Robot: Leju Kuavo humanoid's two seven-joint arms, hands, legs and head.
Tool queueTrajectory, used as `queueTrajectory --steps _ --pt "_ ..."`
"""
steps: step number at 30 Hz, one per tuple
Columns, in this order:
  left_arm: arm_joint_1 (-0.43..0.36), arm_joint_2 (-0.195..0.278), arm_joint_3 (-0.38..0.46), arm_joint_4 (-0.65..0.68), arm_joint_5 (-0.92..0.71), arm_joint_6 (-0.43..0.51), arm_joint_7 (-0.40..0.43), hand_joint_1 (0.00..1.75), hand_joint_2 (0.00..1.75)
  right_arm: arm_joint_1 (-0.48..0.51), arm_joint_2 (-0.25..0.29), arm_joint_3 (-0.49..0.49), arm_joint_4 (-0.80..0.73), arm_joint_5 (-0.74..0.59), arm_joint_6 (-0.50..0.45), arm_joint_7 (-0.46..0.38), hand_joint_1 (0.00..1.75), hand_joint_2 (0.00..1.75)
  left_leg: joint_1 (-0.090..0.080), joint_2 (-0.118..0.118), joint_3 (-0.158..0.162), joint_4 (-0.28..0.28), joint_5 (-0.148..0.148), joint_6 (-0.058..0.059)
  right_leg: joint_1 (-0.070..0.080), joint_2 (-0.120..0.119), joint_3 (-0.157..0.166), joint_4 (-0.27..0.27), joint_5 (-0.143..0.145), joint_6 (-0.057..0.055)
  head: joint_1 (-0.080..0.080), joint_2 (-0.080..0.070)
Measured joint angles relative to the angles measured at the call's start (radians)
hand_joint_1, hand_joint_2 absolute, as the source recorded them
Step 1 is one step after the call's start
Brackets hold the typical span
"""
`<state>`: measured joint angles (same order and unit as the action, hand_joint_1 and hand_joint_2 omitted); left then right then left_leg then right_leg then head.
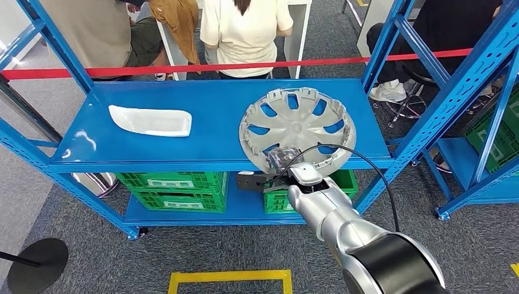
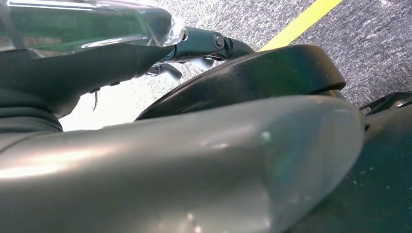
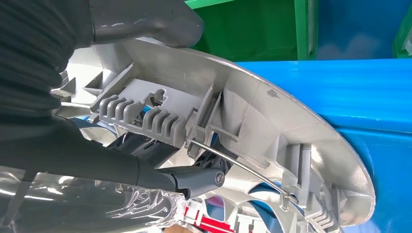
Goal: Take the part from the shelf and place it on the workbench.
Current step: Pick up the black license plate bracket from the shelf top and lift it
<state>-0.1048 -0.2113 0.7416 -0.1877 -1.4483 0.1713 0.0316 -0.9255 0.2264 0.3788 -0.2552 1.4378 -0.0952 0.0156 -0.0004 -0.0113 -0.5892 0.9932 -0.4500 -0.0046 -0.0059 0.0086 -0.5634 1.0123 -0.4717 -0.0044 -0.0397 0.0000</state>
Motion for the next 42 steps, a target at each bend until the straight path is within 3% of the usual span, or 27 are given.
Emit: queueTrajectory --steps 12,17,21,24,28,33,37,42 --pt "0.000 0.000 0.000 0.000 -0.002 0.006 -0.005 0.00 0.00 0.004 -0.004 0.000 0.000 0.000 -0.025 -0.006 1.75 1.75 0.000 0.000 0.000 0.000 0.000 0.000 0.000 0.000 0.000 0.000 0.000 0.000 0.000 0.000" --pt "0.000 0.000 0.001 0.000 -0.001 0.028 -0.018 0.00 0.00 0.015 -0.007 -0.001 0.000 -0.022 -0.086 -0.059 1.75 1.75 0.000 0.000 0.000 0.000 0.000 0.000 0.000 0.000 0.000 0.000 0.000 0.000 0.000 0.000" --pt "0.001 -0.001 0.017 0.000 0.042 0.078 -0.064 0.00 1.75 0.032 -0.003 -0.034 -0.009 -0.163 -0.214 -0.244 1.75 1.75 0.000 0.000 -0.001 0.000 0.000 0.000 0.000 0.001 -0.001 0.000 0.000 0.000 0.000 0.000" --pt "0.005 -0.002 0.040 0.000 0.071 0.120 -0.110 0.00 1.75 0.052 0.017 -0.082 -0.039 -0.323 -0.283 -0.450 1.75 1.75 0.000 0.000 -0.001 0.000 -0.001 -0.001 0.001 0.001 -0.001 0.000 0.000 0.000 0.000 0.000" --pt "0.014 -0.002 0.056 0.000 0.074 0.163 -0.169 0.00 1.75 0.106 0.042 -0.124 -0.116 -0.532 -0.283 -0.647 1.75 1.75 0.001 0.000 -0.001 0.000 -0.001 -0.001 0.002 0.000 -0.001 0.000 -0.002 0.000 0.000 0.000" --pt "0.019 -0.002 0.058 0.000 0.067 0.201 -0.217 0.00 1.75 0.214 0.041 -0.095 -0.312 -0.769 -0.225 -0.708 1.75 1.75 0.001 0.000 -0.001 0.000 -0.002 -0.001 0.001 0.001 -0.001 0.000 -0.003 0.000 0.000 0.000" --pt "0.020 -0.001 0.058 0.000 0.068 0.216 -0.241 0.00 0.00 0.282 0.026 -0.033 -0.450 -0.852 -0.222 -0.706 1.75 1.75 0.001 0.000 -0.001 0.000 -0.002 -0.001 0.001 0.001 -0.001 0.000 -0.002 0.000 0.000 0.000" --pt "0.021 0.000 0.058 0.000 0.068 0.214 -0.258 0.00 0.00 0.331 0.002 0.029 -0.544 -0.952 -0.236 -0.707 1.75 1.75 0.001 0.000 -0.001 0.000 -0.002 -0.001 0.001 0.001 -0.001 0.000 -0.003 0.000 0.000 0.000"
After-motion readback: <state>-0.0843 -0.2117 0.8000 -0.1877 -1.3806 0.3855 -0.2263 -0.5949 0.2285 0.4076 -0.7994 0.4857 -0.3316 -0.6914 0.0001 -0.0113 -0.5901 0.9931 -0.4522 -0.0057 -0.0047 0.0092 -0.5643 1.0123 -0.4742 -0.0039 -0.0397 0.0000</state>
